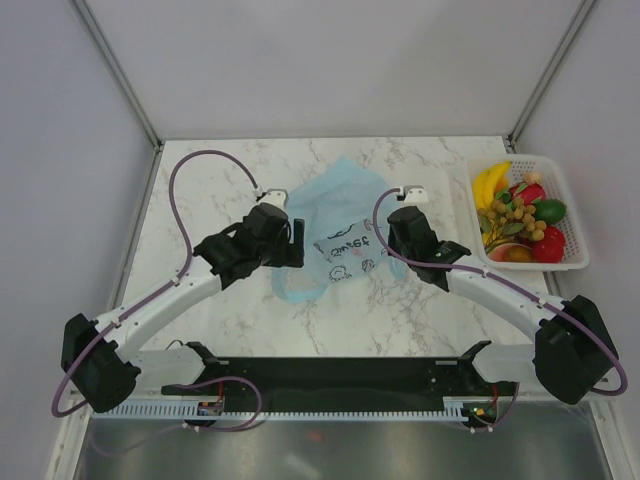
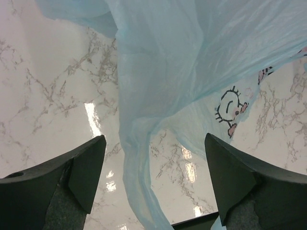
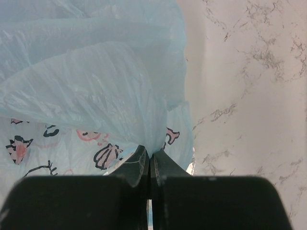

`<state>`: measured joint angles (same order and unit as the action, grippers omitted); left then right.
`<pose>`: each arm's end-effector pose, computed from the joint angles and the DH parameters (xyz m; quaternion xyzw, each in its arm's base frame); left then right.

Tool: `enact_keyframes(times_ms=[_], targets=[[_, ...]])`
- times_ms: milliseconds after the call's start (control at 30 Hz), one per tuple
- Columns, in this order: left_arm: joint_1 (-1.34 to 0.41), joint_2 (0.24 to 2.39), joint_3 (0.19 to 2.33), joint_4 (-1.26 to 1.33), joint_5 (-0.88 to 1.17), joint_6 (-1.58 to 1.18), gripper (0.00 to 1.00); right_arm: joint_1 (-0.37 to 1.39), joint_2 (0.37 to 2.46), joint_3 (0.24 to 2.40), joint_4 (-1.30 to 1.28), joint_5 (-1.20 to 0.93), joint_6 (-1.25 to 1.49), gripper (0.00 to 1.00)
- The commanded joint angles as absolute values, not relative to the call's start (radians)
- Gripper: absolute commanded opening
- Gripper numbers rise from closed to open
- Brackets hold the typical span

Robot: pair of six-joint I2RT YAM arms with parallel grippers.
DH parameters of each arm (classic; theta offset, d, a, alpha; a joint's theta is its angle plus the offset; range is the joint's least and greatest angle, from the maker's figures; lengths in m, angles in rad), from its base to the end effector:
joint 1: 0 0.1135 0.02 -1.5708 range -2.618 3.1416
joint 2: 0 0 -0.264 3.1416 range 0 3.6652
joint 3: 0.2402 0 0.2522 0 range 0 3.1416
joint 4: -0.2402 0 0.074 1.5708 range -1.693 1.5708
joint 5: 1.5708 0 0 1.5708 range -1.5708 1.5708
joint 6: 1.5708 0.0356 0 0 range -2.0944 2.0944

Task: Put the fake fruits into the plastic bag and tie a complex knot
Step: Open the plastic bag at the center of the board.

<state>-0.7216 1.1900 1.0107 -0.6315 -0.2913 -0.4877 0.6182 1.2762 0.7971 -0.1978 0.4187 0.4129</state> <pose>0.1930 -0.1562 0.2956 0.0538 0.9188 -0.0977 0.3785 0.2296 0.1455 0.2397 -0.0010 0.8866 0.0454 0.4602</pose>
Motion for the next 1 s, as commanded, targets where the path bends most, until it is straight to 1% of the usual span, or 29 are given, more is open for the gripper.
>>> enact_keyframes(times_ms=[0,33,67,200,333,500,767,833,867,900,933,967], targets=[[-0.726,1.184,0.983,-0.558,-0.215,-0.500,0.92,0.624,1.278,0.813,-0.187,0.414,0.437,0.00],[-0.726,1.184,0.970,-0.537,-0.206,-0.503,0.97,0.627,1.276,0.813,-0.186,0.414,0.439,0.00],[-0.726,1.189,0.963,-0.529,-0.201,-0.506,1.00,0.627,1.276,0.813,-0.186,0.414,0.440,0.00],[-0.729,1.229,0.937,-0.486,-0.192,-0.525,1.00,0.627,1.278,0.816,-0.179,0.413,0.449,0.00],[-0.730,1.235,0.911,-0.462,-0.300,-0.561,1.00,0.629,1.278,0.816,-0.176,0.407,0.456,0.00],[-0.730,1.227,0.848,-0.315,-0.321,-0.613,1.00,0.634,1.282,0.810,-0.160,0.393,0.472,0.00],[-0.730,1.319,0.825,-0.132,-0.351,-0.698,0.99,0.664,1.299,0.810,-0.137,0.396,0.499,0.00],[-0.730,1.348,0.845,-0.120,-0.397,-0.706,0.91,0.675,1.302,0.808,-0.137,0.411,0.503,0.00],[-0.730,1.362,0.853,-0.123,-0.419,-0.704,0.84,0.676,1.302,0.808,-0.137,0.416,0.502,0.00],[-0.730,1.390,0.871,-0.126,-0.463,-0.687,0.67,0.676,1.304,0.808,-0.138,0.429,0.502,0.00],[-0.726,1.402,0.888,-0.182,-0.497,-0.678,0.53,0.676,1.304,0.810,-0.152,0.448,0.502,0.00],[-0.716,1.417,0.909,-0.234,-0.535,-0.683,0.43,0.676,1.307,0.818,-0.162,0.468,0.502,0.00]])
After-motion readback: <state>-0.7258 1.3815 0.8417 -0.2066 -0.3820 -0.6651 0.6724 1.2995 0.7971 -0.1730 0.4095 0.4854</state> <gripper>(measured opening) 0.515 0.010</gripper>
